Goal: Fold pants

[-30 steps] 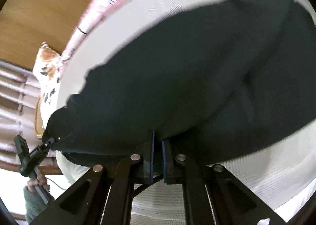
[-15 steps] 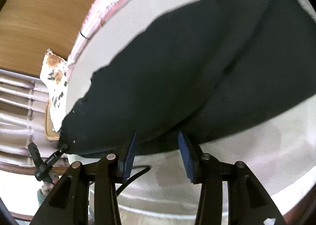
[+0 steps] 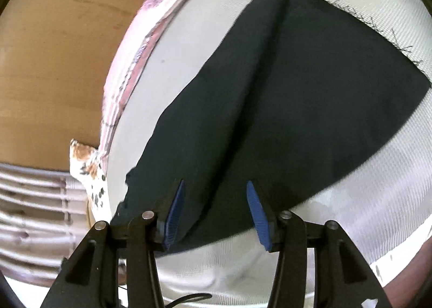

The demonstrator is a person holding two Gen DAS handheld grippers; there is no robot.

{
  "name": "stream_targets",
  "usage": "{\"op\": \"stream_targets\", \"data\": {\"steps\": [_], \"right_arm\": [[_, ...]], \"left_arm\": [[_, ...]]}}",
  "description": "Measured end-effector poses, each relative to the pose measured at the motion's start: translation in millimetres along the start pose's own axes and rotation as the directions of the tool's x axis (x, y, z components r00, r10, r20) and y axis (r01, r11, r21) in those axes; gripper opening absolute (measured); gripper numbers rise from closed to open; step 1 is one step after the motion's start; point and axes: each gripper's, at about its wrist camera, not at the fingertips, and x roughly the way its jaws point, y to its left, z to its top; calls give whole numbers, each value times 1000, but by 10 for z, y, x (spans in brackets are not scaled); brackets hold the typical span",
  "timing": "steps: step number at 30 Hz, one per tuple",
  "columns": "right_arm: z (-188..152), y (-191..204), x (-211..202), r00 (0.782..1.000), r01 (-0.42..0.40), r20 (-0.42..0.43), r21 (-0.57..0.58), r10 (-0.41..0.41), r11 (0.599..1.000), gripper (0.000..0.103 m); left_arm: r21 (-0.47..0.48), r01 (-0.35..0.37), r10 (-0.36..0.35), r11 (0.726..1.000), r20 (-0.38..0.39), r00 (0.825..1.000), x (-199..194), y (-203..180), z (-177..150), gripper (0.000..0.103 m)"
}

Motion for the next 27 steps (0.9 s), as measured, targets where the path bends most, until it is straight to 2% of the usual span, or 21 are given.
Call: {"op": "stream_targets", "data": {"steps": [2,4,8,13,15,20,21,23,24,25,27], "right_arm": [[136,-30,46,1000,3,1,-2,-3,1000,46],[232,-31,94,1000,6,6,-4,-6,1000,46],[428,-72,167,1000,17,17,-9,-17,1000,46],[705,-177,275,999,31,19,1,-31,1000,46],[789,-227,314,999,31,20,11,-31,999,46],[993,-344,387,999,22,42,53,-24,998,46],[1040,-361,405,999,21,46,62,-24,998,46],[1109,-375,427,998,16,61,70,-20,997,45],[1149,-372,436,997,9,74,72,-15,997,44],[1183,-357,437,996,11,84,71,-17,997,39],[1235,-298,451,996,24,86,58,-29,998,13]], "left_arm": [[105,82,-79,991,-32,996,271,-415,85,49],[198,143,-133,970,-63,989,500,-814,170,49],[276,248,-224,929,-116,968,843,-1351,332,49],[336,277,-232,900,-169,958,1175,-1801,428,49],[331,291,-237,898,-195,952,1310,-1880,441,49],[347,270,-198,898,-231,953,1571,-2042,351,48],[355,262,-192,897,-221,956,1589,-2063,345,47],[361,253,-188,897,-205,960,1586,-2034,351,35],[363,242,-178,900,-200,963,1590,-2013,360,24],[354,245,-183,903,-198,963,1586,-1978,354,19],[329,255,-197,909,-200,960,1592,-1916,380,14]]}}
